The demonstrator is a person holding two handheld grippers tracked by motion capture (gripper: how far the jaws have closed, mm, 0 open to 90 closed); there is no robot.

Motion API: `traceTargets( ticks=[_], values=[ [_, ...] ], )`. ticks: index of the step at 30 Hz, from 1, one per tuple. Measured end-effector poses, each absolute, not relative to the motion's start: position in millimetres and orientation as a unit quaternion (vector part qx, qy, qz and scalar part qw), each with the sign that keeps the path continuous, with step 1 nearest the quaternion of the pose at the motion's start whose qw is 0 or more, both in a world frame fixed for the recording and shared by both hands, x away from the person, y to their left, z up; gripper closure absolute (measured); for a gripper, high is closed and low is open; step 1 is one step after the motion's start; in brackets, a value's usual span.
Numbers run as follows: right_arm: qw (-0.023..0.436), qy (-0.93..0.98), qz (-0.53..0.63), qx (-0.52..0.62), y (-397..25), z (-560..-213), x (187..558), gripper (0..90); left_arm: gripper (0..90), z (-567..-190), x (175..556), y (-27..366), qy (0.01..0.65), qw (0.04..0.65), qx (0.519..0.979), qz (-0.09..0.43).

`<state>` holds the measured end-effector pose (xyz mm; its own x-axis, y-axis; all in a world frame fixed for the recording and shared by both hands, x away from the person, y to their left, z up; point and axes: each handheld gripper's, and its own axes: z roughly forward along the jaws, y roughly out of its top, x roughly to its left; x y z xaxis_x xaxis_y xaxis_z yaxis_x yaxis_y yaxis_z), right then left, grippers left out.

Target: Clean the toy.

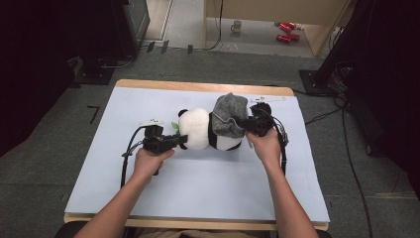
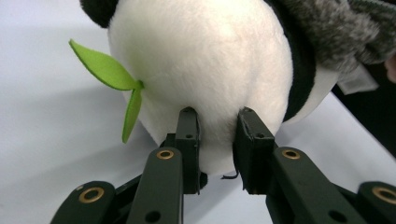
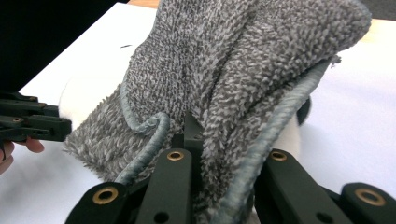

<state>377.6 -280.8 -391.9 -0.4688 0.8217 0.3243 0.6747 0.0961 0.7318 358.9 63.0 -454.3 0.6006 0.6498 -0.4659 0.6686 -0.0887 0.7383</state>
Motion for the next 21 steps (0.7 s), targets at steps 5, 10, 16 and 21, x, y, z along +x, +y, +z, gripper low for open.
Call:
traceTargets(
  ticks=[5,10,16,21],
  values=[
    [0.088,0.723,0.438,0.527,-296,-391,376,80.2,74.8,-456,362,63,0.449,0.500,0.740,-0.010],
    [0.108,0.718,0.421,0.544,-307,-389,373,80.3,74.9,-457,362,62,0.449,0.491,0.746,0.000],
    [0.110,0.703,0.458,0.533,-310,-363,362,80.4,75.6,-458,362,62,0.450,0.489,0.747,0.005],
    [0.103,0.709,0.491,0.495,-289,-340,353,80.4,75.7,-456,360,61,0.447,0.488,0.749,0.007]
  ],
)
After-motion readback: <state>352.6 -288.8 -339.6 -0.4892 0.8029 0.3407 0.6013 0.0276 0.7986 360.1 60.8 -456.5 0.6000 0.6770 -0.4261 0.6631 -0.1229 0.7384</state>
